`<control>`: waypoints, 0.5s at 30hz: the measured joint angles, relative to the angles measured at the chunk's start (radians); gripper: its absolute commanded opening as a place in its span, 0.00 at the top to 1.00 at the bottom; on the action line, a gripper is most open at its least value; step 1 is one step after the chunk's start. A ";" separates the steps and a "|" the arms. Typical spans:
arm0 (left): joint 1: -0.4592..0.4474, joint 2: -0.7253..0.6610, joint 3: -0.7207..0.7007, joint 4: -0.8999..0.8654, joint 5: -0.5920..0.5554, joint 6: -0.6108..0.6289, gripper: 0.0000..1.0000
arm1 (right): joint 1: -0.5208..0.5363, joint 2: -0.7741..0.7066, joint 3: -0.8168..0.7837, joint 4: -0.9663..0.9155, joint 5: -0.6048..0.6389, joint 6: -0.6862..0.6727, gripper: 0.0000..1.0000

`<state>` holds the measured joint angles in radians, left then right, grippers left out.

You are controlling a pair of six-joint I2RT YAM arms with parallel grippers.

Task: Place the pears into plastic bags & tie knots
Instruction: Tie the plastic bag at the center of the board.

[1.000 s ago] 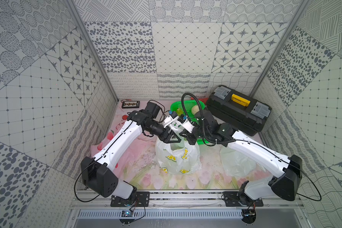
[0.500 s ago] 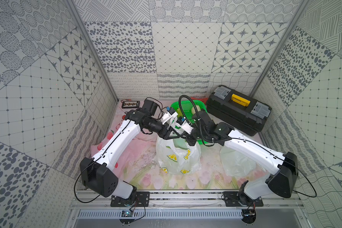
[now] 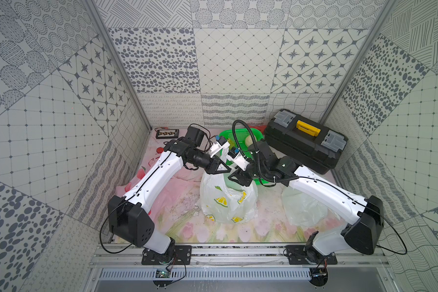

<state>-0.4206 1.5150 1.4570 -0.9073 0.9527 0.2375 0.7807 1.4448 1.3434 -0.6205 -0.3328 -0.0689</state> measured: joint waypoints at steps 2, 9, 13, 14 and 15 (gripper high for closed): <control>0.000 0.002 -0.002 0.000 -0.001 0.000 0.85 | -0.048 -0.042 -0.011 0.025 -0.052 0.074 0.40; -0.006 0.010 -0.020 0.009 -0.030 -0.004 0.86 | -0.097 -0.046 0.060 0.121 -0.120 0.401 0.43; -0.010 -0.005 -0.032 0.034 -0.047 -0.018 0.85 | -0.050 0.013 0.108 0.131 -0.110 0.499 0.46; -0.011 -0.011 -0.036 0.040 -0.050 -0.020 0.84 | -0.043 0.025 0.114 0.132 -0.108 0.518 0.46; -0.011 -0.018 -0.040 0.046 -0.051 -0.022 0.84 | -0.036 0.035 0.117 0.135 -0.106 0.536 0.47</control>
<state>-0.4320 1.4967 1.4166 -0.8616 0.9020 0.2153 0.7448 1.4803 1.4601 -0.4858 -0.4389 0.4667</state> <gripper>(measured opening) 0.155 0.539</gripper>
